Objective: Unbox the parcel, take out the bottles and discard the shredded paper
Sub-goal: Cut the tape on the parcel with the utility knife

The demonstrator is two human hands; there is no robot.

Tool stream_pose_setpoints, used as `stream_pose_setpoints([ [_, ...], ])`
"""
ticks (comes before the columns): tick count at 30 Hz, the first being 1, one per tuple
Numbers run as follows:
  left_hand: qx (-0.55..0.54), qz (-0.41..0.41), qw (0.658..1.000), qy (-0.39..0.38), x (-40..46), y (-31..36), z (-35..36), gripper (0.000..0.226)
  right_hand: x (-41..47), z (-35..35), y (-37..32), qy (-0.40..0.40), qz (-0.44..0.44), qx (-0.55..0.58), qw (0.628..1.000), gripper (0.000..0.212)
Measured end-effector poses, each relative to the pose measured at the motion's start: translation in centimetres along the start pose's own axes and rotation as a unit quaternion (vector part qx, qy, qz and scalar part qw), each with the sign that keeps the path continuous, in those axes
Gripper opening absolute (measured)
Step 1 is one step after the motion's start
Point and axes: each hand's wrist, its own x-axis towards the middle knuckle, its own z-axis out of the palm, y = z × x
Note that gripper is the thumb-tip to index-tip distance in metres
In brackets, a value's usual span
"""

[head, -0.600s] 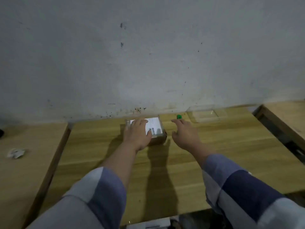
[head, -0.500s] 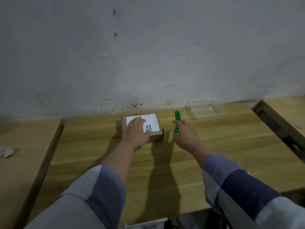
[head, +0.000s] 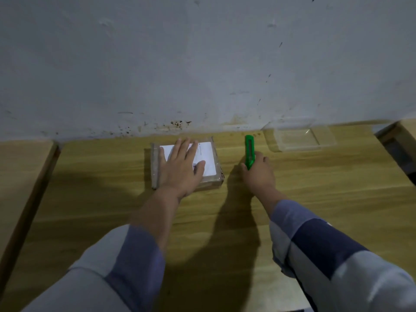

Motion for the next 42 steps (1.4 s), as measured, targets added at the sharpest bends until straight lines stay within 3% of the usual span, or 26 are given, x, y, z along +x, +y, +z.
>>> stream_pose_setpoints([
  [4, -0.013, 0.003, 1.000, 0.011, -0.1, -0.1, 0.1, 0.060, 0.8, 0.2, -0.2, -0.010, 0.015, 0.018, 1.000, 0.064],
  [11, -0.008, 0.008, 1.000, 0.011, -0.7, 0.2, 0.2, 0.060, 0.0, -1.4, -0.4, -0.122, 0.065, 0.064, 0.988, 0.043],
  [16, -0.002, 0.015, 1.000, 0.006, -2.8, 0.4, 0.3, 0.060, -3.7, -2.3, -0.9, -0.210, 0.178, 0.294, 0.915, 0.035],
  [20, -0.001, 0.020, 1.000, 0.002, -5.1, 0.6, 0.4, 0.061, -6.8, -2.5, -0.7, -0.206, 0.135, 0.333, 0.910, 0.035],
  [24, -0.006, 0.028, 1.000, -0.002, -6.7, 0.7, 0.6, 0.061, -9.1, -3.4, -0.4, -0.262, 0.113, 0.440, 0.851, 0.048],
  [34, -0.016, 0.026, 1.000, -0.003, -7.4, 0.6, 0.7, 0.062, -12.5, -2.3, 0.7, -0.097, 0.025, 0.357, 0.929, 0.052],
  [42, -0.014, 0.025, 0.999, 0.014, -7.3, 0.6, 0.9, 0.063, -14.0, -1.6, -0.8, -0.010, -0.060, 0.213, 0.975, 0.046],
])
